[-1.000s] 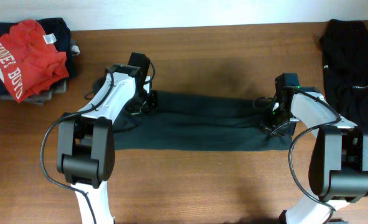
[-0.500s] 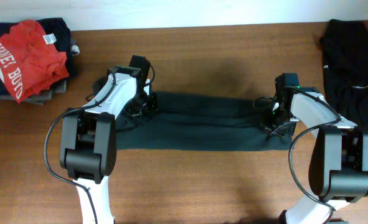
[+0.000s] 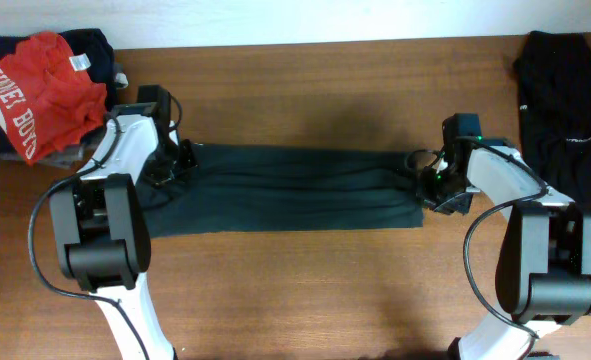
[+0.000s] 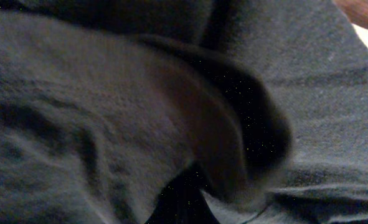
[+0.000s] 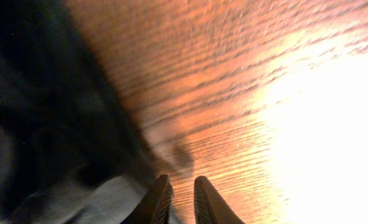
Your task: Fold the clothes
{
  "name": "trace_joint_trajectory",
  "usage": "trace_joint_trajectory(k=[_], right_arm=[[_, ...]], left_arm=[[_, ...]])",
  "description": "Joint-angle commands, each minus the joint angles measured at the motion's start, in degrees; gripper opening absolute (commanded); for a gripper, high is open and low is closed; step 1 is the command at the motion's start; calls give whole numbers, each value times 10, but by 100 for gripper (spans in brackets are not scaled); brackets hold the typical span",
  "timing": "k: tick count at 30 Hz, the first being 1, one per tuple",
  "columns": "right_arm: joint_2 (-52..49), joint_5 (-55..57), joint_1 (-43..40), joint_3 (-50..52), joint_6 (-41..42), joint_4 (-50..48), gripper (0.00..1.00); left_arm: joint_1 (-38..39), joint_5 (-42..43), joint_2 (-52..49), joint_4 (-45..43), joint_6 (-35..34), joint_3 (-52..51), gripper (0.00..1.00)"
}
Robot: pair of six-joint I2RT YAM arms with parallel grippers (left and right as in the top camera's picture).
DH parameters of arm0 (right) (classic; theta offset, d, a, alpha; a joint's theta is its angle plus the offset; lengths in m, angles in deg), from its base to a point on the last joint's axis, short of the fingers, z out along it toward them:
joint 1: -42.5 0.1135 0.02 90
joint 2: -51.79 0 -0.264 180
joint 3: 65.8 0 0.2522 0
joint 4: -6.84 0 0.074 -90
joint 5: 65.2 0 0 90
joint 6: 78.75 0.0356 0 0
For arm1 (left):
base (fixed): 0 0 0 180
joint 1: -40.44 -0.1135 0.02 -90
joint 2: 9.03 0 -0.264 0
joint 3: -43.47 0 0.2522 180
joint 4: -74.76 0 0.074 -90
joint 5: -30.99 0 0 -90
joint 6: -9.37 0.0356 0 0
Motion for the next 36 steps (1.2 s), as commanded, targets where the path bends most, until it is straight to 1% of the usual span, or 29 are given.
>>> trace_joint_trajectory(k=[1, 6, 7, 11, 14, 17, 20, 24, 26, 30, 36], right_arm=[[-2, 3, -4, -51, -2, 9, 18], [-2, -21, -4, -112, -7, 45, 18], [-2, -41, -4, -131, -17, 55, 18], [-2, -128, 0, -168, -54, 74, 12], [-2, -178, 16, -176, -66, 72, 8], [-4, -180, 43, -175, -69, 76, 4], [-11, -179, 81, -175, -81, 76, 4], [-33, -172, 121, -175, -78, 87, 4], [-54, -187, 138, -175, -79, 94, 4], [-82, -223, 147, -175, -79, 97, 4], [-113, -210, 142, -175, -79, 97, 4]], left_arm=[[-10, -55, -27, -1, 3, -6, 0], [0, -54, -27, -1, 3, -6, 0], [3, -54, -27, -1, 3, -6, 1], [3, -54, -27, -2, 3, -6, 0], [3, -54, -27, -2, 3, -6, 1], [3, -54, -27, -2, 3, -6, 1], [3, -54, -27, -2, 3, -6, 1], [3, -54, -27, -2, 3, -6, 0], [3, -54, -27, -2, 3, -6, 1], [3, -54, -27, -2, 3, -6, 0], [3, -54, -27, -2, 3, -6, 0]])
